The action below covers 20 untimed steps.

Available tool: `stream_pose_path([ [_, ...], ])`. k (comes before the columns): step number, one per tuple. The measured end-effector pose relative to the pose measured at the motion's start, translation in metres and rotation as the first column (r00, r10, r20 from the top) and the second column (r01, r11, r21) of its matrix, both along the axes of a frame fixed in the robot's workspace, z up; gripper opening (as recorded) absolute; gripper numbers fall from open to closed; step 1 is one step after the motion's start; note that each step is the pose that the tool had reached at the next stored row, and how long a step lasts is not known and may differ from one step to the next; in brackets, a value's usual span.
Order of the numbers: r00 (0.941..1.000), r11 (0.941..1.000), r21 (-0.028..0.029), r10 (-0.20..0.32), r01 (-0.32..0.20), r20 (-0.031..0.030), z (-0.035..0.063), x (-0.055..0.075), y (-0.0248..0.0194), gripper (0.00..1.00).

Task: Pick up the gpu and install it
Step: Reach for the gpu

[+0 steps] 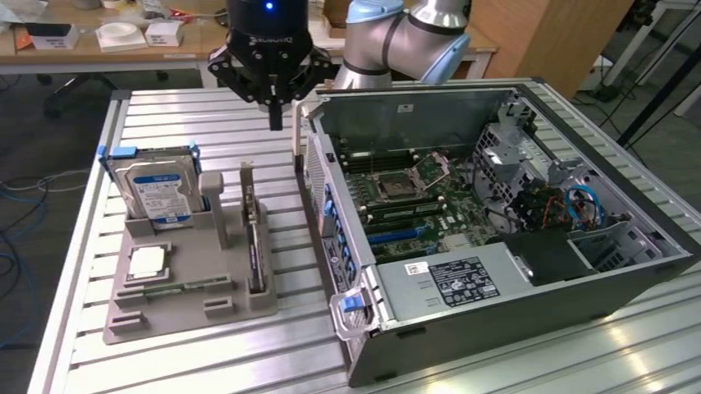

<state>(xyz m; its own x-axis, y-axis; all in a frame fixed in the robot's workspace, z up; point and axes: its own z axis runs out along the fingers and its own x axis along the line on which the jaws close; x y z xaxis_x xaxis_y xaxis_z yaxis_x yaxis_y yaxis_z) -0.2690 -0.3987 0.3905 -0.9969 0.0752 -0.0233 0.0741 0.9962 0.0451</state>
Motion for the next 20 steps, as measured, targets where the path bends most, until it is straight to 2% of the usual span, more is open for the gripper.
stream_pose_path([
  [13,1.0,1.0,0.0,0.0,0.0,0.0,-0.0004,-0.031,0.0,0.11],
  [20,1.0,1.0,0.0,0.0,0.0,0.0,-0.0004,-0.039,0.0,0.11],
])
